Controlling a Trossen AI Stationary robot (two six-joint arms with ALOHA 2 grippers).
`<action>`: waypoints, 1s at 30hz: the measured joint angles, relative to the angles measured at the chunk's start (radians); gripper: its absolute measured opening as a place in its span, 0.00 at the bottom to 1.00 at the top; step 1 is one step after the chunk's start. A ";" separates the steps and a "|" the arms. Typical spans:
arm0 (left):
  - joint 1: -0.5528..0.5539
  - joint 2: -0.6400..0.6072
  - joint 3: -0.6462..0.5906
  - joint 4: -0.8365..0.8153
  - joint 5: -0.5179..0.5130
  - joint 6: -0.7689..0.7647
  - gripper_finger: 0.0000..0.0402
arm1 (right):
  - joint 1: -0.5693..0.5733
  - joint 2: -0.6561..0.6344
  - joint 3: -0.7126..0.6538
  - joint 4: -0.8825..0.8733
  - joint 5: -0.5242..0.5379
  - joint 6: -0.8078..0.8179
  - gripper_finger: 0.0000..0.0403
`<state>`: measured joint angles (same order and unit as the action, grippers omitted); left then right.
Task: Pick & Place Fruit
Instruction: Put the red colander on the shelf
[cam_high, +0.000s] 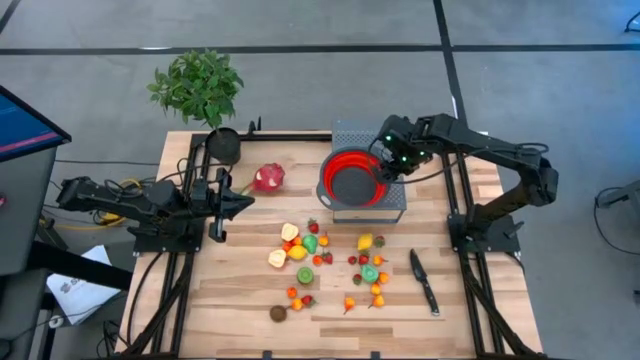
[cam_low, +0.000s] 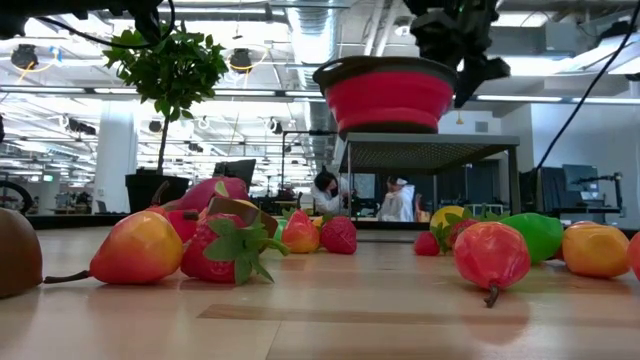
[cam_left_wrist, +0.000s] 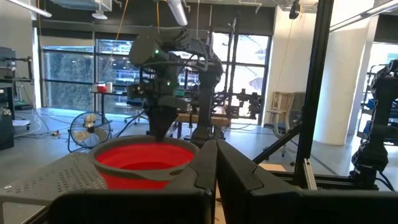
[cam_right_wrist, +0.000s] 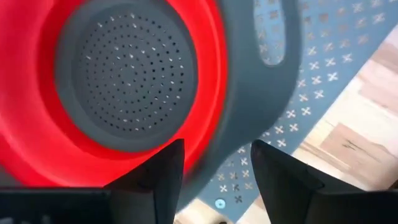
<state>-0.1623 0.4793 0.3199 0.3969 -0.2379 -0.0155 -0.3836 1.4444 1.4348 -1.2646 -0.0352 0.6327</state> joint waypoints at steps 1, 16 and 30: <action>0.000 0.000 0.000 0.000 0.000 0.000 0.01 | 0.000 0.001 -0.016 0.003 -0.007 0.000 0.44; 0.000 0.000 0.000 -0.001 0.000 0.000 0.01 | -0.005 -0.021 -0.073 0.072 -0.021 -0.003 0.09; 0.000 0.000 0.000 -0.004 0.000 0.000 0.01 | -0.096 -0.033 0.182 0.054 -0.024 -0.063 0.03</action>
<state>-0.1627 0.4794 0.3199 0.3927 -0.2379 -0.0155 -0.4792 1.4117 1.6172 -1.2109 -0.0589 0.5699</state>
